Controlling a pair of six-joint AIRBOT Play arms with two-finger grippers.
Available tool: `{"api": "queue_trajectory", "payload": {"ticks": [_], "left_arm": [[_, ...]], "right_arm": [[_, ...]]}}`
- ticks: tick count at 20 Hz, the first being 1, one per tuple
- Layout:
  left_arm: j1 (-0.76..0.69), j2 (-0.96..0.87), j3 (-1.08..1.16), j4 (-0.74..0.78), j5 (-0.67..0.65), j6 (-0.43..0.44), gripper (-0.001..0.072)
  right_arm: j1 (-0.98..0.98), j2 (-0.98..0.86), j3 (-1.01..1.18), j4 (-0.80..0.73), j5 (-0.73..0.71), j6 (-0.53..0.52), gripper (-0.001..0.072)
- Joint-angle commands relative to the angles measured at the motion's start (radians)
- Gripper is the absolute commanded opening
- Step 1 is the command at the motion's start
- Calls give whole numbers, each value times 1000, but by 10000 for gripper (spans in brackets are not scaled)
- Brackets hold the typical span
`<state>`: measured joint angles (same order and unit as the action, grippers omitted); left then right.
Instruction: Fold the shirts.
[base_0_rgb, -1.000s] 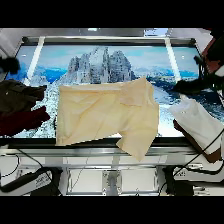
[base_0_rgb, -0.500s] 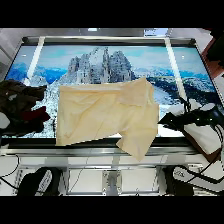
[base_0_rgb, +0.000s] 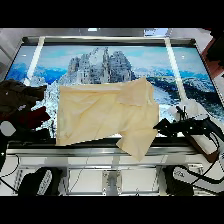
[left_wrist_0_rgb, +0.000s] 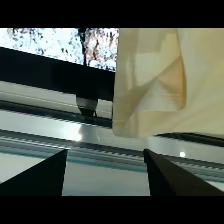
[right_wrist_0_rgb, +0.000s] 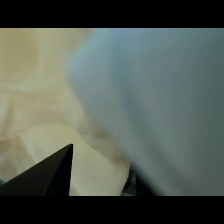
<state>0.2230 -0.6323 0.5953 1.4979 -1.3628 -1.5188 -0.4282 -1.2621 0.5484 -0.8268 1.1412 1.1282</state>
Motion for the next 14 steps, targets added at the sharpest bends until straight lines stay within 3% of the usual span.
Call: {"api": "queue_trajectory", "payload": {"ticks": [1, 2, 4, 8, 10, 12, 13, 14], "left_arm": [[1, 2, -5, -5, -5, 2, 552], [1, 2, -9, -1, -5, 2, 551], [2, 2, -28, 2, -10, -2, 456], [2, 2, -88, 34, -61, -80, 450], [2, 2, -127, 81, -72, -110, 397], [2, 2, -166, 71, -24, -96, 160], [2, 2, -183, 55, 26, -74, 99], [2, -4, -183, 29, 33, -44, 99]], "right_arm": [[2, -1, -14, 117, -23, -39, 446], [8, -1, -14, 145, -31, -52, 446], [41, -1, -14, 153, -58, -56, 416], [105, -1, -14, 153, -64, -89, 56], [101, -1, -13, 154, -57, -108, 30], [100, -1, -13, 153, -50, -108, 30], [100, -1, -13, 154, -45, -108, 30], [100, -1, -13, 153, -38, -109, 30]]}}
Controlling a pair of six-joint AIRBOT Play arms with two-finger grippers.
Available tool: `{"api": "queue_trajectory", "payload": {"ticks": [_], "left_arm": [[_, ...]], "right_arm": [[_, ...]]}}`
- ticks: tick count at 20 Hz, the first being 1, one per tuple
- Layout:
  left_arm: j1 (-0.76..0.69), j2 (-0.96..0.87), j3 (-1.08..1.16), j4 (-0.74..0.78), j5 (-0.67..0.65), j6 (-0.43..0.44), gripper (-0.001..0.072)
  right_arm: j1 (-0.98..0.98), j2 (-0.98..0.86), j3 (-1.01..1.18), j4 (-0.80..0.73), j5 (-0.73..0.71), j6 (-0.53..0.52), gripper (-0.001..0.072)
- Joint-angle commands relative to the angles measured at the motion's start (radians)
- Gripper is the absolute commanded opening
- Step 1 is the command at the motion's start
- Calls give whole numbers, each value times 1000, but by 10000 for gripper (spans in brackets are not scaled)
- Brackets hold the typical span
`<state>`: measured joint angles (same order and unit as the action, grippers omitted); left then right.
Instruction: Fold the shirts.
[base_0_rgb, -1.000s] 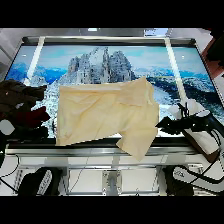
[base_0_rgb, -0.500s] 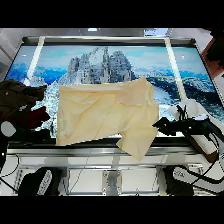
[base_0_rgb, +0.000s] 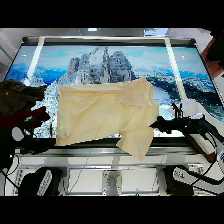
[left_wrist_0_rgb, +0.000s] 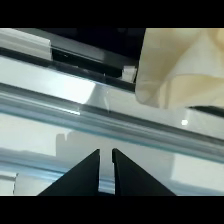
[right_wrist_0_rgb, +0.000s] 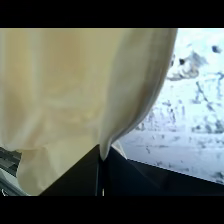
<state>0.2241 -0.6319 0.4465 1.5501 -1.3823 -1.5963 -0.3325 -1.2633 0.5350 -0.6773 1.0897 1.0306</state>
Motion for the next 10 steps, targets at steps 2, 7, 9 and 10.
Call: {"api": "queue_trajectory", "payload": {"ticks": [2, 7, 9, 10], "left_arm": [[0, -12, -34, -92, 51, 114, 120], [0, -53, -34, -91, 57, 54, 473], [0, -79, -34, -101, 63, 27, 460], [0, -98, -34, -116, 68, 25, 460]], "right_arm": [[4, 0, 0, 4, 29, -27, 30], [4, 0, 0, 5, 49, -34, 30], [4, 0, 0, 5, 58, -34, 30], [4, 0, 0, 5, 65, -34, 30]]}}
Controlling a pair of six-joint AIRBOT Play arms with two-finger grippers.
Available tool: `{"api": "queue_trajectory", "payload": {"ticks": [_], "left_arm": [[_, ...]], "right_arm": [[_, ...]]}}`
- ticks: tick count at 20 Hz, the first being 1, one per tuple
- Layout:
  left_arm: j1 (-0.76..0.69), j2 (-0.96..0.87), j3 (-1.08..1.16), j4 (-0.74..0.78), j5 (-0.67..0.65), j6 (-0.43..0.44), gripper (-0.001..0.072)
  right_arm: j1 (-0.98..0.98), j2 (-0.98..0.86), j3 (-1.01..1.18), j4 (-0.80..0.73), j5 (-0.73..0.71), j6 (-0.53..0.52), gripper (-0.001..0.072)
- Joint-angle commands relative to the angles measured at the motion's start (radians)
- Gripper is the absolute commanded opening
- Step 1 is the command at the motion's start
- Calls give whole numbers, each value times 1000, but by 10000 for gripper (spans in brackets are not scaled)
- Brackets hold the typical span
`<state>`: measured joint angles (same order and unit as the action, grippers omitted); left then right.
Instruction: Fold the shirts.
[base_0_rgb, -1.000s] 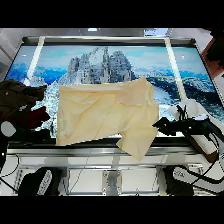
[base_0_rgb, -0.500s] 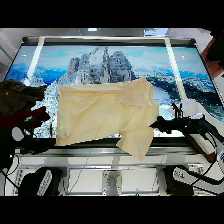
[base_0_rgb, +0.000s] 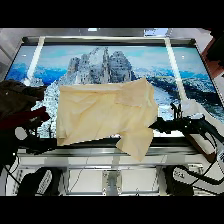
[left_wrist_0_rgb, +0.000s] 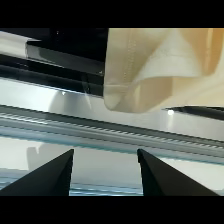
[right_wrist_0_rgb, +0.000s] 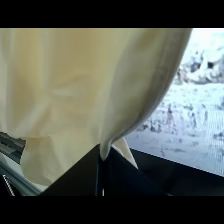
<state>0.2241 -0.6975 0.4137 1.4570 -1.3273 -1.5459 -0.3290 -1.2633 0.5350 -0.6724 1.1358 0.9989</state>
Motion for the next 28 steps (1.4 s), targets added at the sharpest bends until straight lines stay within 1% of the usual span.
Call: {"api": "queue_trajectory", "payload": {"ticks": [1, 4, 8, 9, 11, 12, 13, 14, 16, 17, 18, 19, 20, 21, 22, 23, 24, 25, 26, 27, 28], "left_arm": [[0, -54, -1, -37, 17, -24, 460], [0, -92, 38, -47, 28, -26, 461], [5, -103, 209, -27, 63, -28, 460], [21, -103, 254, -23, 78, -32, 460], [125, -103, 336, -29, 124, -54, 458], [199, -103, 361, -42, 138, -64, 375], [299, -103, 375, -80, 144, -79, 202], [402, -104, 372, -137, 144, -84, 118], [602, -132, 359, -261, 117, -82, 116], [663, -161, 333, -336, 116, -79, 116], [681, -196, 300, -391, 96, -53, 116], [675, -239, 263, -433, 42, 3, 117], [655, -285, 218, -493, -33, 85, 118], [622, -313, 175, -552, -27, 122, 118], [584, -324, 142, -620, -12, 131, 117], [541, -326, 121, -678, -10, 199, 118], [494, -326, 113, -690, -6, 238, 118], [439, -326, 107, -662, 9, 242, 118], [386, -326, 98, -600, 19, 234, 117], [331, -325, 81, -517, 40, 178, 115], [284, -325, 71, -465, 60, 105, 73]], "right_arm": [[0, 0, 0, 2, 32, -2, 30], [0, 0, 0, 3, 67, -2, 30], [0, 0, 0, 4, 67, -2, 30], [0, 0, 0, 4, 68, -2, 30], [0, 0, 0, 4, 74, -2, 30], [0, 0, 0, 4, 80, -2, 30], [0, 0, 0, 4, 83, -2, 30], [0, 0, 0, 4, 83, -2, 30], [0, 0, 0, 5, 83, -2, 30], [0, 0, 0, 5, 85, -2, 30], [0, 0, 0, 5, 90, -2, 30], [0, 0, 0, 5, 93, -2, 30], [0, 0, 0, 6, 96, -2, 30], [0, 0, 0, 8, 93, -2, 30], [0, 0, 0, 16, 93, -2, 30], [1, 0, 0, 31, 99, -2, 29], [1, 0, 0, 47, 105, -2, 30], [1, 0, 0, 58, 108, -2, 30], [1, 0, 0, 64, 112, -2, 30], [1, 0, 0, 68, 120, -2, 29], [1, 0, 0, 68, 135, -3, 30]]}}
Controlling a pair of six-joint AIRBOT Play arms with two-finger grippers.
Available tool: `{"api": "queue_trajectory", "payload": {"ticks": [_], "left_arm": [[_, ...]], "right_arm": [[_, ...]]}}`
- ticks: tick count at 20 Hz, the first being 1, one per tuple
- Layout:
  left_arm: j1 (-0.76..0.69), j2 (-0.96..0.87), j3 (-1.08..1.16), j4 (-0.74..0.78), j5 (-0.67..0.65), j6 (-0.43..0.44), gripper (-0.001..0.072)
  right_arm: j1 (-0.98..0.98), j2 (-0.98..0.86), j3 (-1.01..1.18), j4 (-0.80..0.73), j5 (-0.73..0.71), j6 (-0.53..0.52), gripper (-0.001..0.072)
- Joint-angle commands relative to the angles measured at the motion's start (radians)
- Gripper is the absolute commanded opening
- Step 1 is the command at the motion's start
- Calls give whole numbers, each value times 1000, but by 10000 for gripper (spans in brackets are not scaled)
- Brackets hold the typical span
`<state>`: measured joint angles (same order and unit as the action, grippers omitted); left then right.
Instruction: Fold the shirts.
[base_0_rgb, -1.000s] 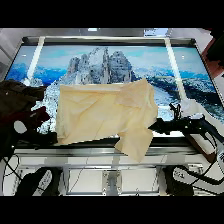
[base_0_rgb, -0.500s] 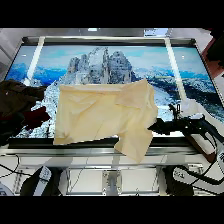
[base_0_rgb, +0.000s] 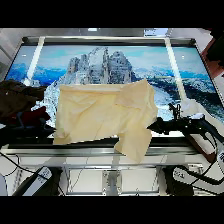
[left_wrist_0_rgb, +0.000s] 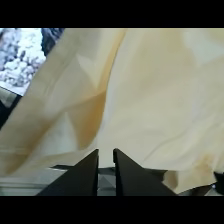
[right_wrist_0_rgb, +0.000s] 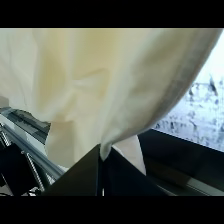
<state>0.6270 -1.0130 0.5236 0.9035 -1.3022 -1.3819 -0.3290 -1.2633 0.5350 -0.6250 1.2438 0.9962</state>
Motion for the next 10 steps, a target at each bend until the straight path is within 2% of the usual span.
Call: {"api": "queue_trajectory", "payload": {"ticks": [1, 2, 4, 5, 8, 10], "left_arm": [[-163, -8, -34, 91, 35, -70, 9], [-203, 0, -22, 61, 29, -59, 8], [-296, 28, 5, 2, -19, 35, 8], [-349, 39, 8, 33, -32, 90, 8], [-451, 44, 8, 311, -3, 111, 12], [-459, 44, 10, 388, -7, 90, 11]], "right_arm": [[1, 0, 0, 20, 47, 0, 30], [1, 0, 0, 20, 66, 0, 30], [1, 0, 0, 20, 80, -2, 30], [1, 0, 0, 21, 78, -2, 30], [1, 0, 0, 29, 71, -2, 30], [1, 0, 0, 55, 71, -2, 30]]}}
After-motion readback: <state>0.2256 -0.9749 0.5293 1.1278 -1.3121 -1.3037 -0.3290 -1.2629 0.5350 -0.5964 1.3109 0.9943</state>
